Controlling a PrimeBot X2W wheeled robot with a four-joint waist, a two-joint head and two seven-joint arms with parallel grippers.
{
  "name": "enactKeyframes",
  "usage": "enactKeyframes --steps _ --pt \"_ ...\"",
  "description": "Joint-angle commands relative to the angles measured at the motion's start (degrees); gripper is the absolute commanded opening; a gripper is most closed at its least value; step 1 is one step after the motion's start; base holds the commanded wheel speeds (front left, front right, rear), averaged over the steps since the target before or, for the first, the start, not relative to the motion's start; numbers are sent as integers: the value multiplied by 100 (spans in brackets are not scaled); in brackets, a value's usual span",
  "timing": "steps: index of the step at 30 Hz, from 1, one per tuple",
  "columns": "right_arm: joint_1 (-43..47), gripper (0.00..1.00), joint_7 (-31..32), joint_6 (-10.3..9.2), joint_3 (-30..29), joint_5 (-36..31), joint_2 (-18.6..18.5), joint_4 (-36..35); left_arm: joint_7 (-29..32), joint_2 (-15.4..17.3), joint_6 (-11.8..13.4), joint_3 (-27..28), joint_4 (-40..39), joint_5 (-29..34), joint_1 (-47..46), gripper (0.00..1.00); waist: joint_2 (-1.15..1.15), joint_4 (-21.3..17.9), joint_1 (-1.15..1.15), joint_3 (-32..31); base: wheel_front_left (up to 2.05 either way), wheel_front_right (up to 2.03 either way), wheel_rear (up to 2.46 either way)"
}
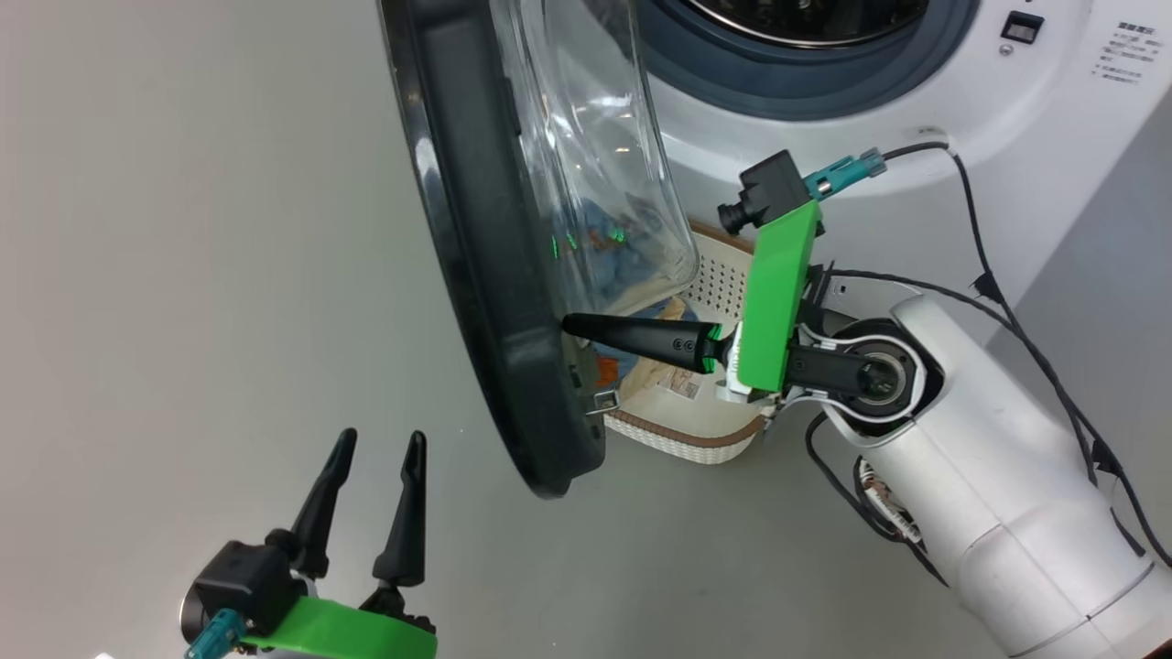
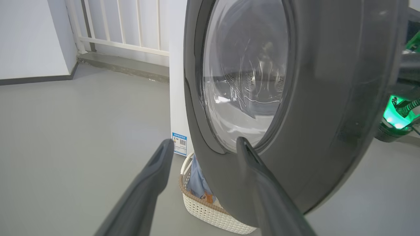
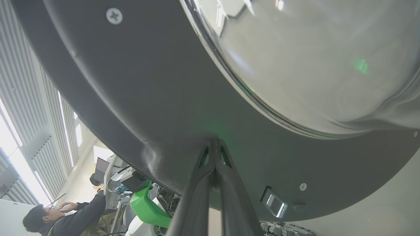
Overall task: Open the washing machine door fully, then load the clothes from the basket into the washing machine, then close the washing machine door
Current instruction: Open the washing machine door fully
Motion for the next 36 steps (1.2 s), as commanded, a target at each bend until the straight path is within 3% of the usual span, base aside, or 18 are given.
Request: enactKeyframes --steps 1,22,36 --pt "76 0 -53 9 76 -47 255 -134 -46 106 59 211 -93 -26 12 100 0 52 0 -8 0 0 0" --pt "-225 0 -177 9 378 5 680 97 -46 106 167 326 -199 -118 95 100 0 171 0 90 0 0 0" --pt "-176 0 -366 9 326 -11 573 92 -46 106 151 308 -171 -127 64 100 0 156 0 30 0 0 0"
